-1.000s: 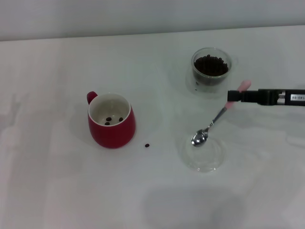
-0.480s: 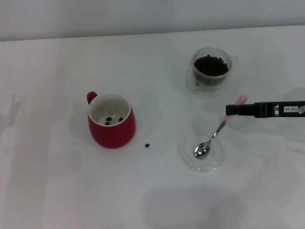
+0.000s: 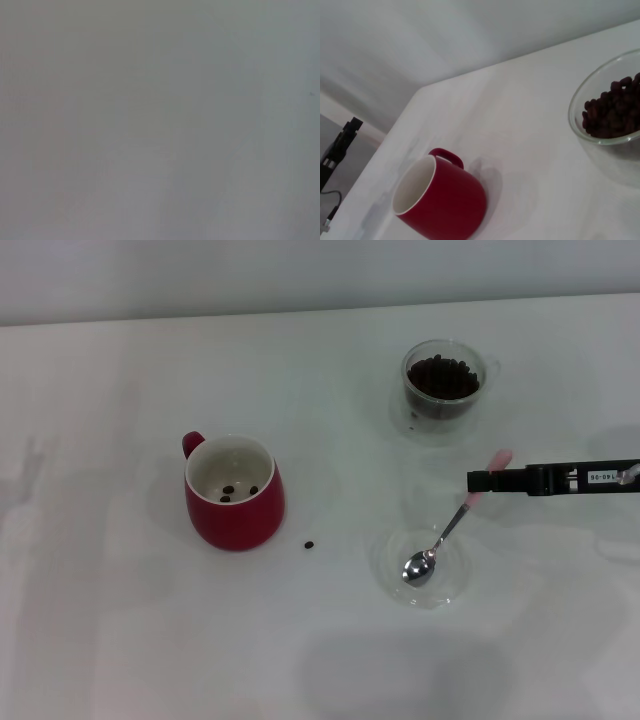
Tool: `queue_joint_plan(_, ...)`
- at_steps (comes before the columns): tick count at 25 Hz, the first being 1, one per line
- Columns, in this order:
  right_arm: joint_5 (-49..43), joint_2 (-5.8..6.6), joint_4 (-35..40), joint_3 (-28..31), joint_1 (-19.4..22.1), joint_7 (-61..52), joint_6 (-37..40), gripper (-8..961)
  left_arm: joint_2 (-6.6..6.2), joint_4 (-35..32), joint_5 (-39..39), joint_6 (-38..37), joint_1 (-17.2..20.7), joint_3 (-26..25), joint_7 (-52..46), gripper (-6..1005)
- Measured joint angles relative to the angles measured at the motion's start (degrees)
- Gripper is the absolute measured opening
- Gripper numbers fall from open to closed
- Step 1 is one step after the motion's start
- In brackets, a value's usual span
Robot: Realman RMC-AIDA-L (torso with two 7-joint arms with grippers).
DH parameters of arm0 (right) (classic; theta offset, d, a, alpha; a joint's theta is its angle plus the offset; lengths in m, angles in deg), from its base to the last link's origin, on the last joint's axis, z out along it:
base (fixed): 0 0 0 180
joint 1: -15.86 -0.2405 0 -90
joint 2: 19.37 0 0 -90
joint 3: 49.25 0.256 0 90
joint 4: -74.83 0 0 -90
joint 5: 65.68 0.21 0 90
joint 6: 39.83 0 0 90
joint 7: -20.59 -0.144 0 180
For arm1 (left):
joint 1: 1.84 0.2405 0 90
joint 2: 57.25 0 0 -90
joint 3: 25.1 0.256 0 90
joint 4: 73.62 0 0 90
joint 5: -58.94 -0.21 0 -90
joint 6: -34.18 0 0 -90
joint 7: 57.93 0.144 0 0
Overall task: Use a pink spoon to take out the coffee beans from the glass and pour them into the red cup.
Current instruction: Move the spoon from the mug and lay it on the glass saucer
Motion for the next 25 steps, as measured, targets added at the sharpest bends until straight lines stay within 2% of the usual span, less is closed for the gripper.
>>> queue_joint_plan(25, -2.2, -0.18, -0.2, -2.1, -2.4, -6.8, -0.2, 161, 0.09, -0.1, 0.0, -0.2, -0.1, -0.8, 0.0, 890)
